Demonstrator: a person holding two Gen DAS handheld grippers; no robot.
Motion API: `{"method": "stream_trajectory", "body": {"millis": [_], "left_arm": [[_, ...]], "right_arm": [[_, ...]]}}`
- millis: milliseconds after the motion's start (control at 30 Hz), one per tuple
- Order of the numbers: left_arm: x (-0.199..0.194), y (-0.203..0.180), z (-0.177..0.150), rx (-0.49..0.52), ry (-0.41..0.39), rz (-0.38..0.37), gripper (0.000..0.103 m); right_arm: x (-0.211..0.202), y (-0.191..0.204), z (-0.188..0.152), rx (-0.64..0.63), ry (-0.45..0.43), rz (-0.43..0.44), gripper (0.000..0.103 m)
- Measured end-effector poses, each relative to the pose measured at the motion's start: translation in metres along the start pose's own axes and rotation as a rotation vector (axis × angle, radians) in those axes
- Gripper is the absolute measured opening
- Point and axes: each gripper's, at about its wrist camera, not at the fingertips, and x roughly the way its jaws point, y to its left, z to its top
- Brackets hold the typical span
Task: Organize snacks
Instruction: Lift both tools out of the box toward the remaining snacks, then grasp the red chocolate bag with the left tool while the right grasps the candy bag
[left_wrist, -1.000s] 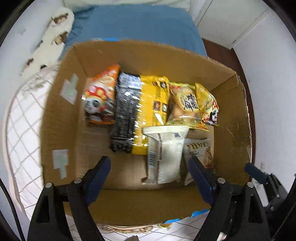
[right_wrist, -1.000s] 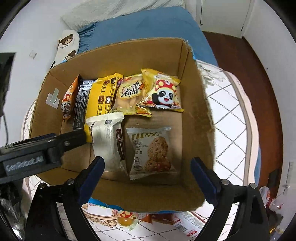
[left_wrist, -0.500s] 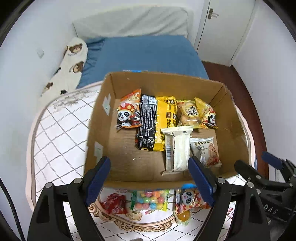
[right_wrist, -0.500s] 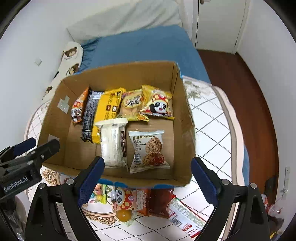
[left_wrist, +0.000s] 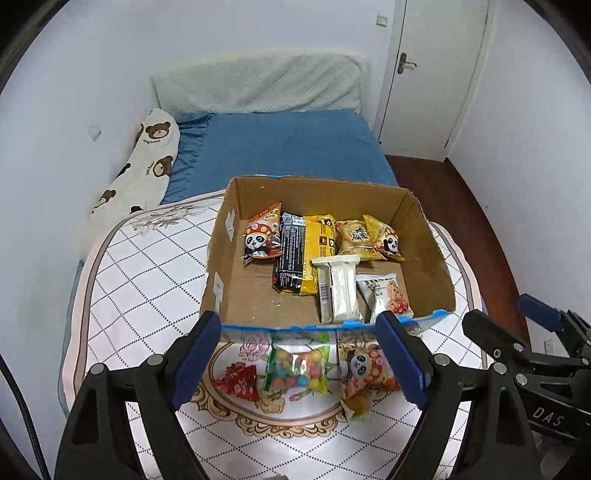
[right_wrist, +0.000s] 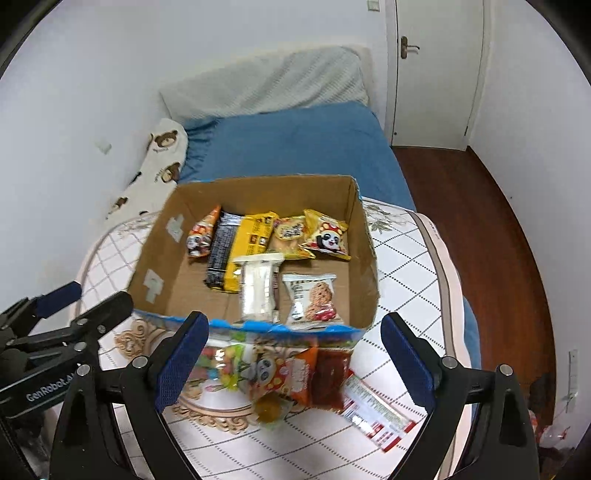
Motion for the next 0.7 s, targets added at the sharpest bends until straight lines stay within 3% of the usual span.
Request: {"method": "stream_trajectory", "body": {"millis": [200,500,700], "left_arm": [[0.006,0.015,-0.029,-0.028,0.045,0.032,0.086],[0.076,0.064,-0.092,-0.087,0.254,0.165,0.086],[0.11,0.103,-0.125,-0.122,0.355,0.247,0.086]], "right_arm": [[0.001,0.002,-0.028,0.029,0.044,0.041,0.096],[0.094,-0.014,-0.089,0.156,0.278,0.128,0.096],[0.144,-0.008,-0.117,0.229,0.377,0.196,0.096]]}}
